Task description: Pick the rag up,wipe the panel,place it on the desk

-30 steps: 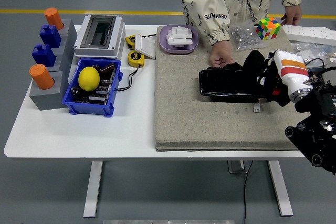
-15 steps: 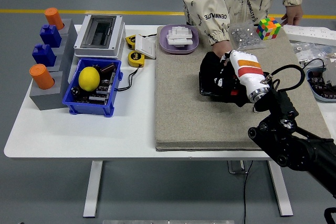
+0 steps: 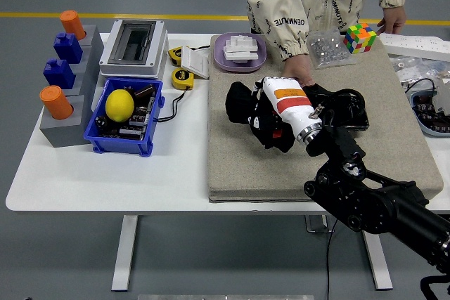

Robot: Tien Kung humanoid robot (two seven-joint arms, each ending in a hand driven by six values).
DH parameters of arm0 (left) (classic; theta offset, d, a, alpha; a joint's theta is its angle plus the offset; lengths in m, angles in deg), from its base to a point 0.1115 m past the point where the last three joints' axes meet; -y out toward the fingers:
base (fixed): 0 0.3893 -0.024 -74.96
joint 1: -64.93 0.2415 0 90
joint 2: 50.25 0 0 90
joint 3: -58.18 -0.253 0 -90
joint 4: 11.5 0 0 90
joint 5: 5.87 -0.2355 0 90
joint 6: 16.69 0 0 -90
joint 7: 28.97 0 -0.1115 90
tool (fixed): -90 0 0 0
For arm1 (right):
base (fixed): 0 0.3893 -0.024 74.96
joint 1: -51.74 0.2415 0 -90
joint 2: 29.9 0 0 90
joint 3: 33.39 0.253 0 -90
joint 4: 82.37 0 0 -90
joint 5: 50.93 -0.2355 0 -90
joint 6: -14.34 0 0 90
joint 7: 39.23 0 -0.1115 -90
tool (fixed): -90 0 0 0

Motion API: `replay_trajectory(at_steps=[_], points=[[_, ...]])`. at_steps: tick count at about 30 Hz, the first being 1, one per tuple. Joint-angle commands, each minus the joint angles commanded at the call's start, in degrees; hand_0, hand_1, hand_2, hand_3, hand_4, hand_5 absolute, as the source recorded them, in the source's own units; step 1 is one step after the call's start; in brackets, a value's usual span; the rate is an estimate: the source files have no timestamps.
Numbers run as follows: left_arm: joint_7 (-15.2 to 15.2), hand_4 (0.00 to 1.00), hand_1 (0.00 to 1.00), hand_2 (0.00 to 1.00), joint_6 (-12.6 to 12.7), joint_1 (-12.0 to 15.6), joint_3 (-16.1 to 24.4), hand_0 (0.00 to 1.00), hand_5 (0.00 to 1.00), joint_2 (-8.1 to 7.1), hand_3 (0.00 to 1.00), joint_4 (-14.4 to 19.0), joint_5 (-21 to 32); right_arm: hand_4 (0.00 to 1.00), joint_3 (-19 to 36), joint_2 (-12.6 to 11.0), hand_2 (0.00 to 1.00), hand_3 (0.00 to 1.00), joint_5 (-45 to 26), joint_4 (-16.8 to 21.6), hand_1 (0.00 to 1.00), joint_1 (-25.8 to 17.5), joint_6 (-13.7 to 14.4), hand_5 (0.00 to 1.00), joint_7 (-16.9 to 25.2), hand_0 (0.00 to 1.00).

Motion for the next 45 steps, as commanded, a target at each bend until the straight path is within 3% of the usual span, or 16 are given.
replay_trajectory(at_steps=[15, 27, 34, 45], points=[[0.03, 0.631, 0.637, 0.636, -0.02, 0.38, -0.04, 0.605, 0.448, -0.05, 0.561, 0.13, -0.12, 0.848, 4.04, -6.23, 0.296, 0.36, 0.47, -0.76, 0.231, -1.75, -0.2, 0.027, -0.12, 0.154], [0.02, 0.631, 0.637, 0.637, 0.01, 0.52, 0.84, 0.605, 0.447, -0.03, 0.561, 0.06, -0.43, 0.848, 4.97, -14.57, 0.297, 0.36, 1.36, -1.56, 0.233, -2.56, -0.78, 0.026, -0.47, 0.153], [0.04, 0.631, 0.637, 0.637, 0.0, 0.33, 1.19, 0.605, 0.448, 0.13, 0.561, 0.11, -0.44, 0.847, 6.93, -18.22, 0.297, 0.359, 2.43, -2.08, 0.233, -4.48, -0.81, 0.026, -0.47, 0.153], [0.05, 0.631, 0.636, 0.636, -0.02, 0.16, 1.34, 0.604, 0.448, 0.27, 0.561, 0.2, -0.41, 0.845, 10.15, -20.68, 0.296, 0.359, 3.24, -2.68, 0.233, -6.25, -0.71, 0.024, -0.48, 0.154]])
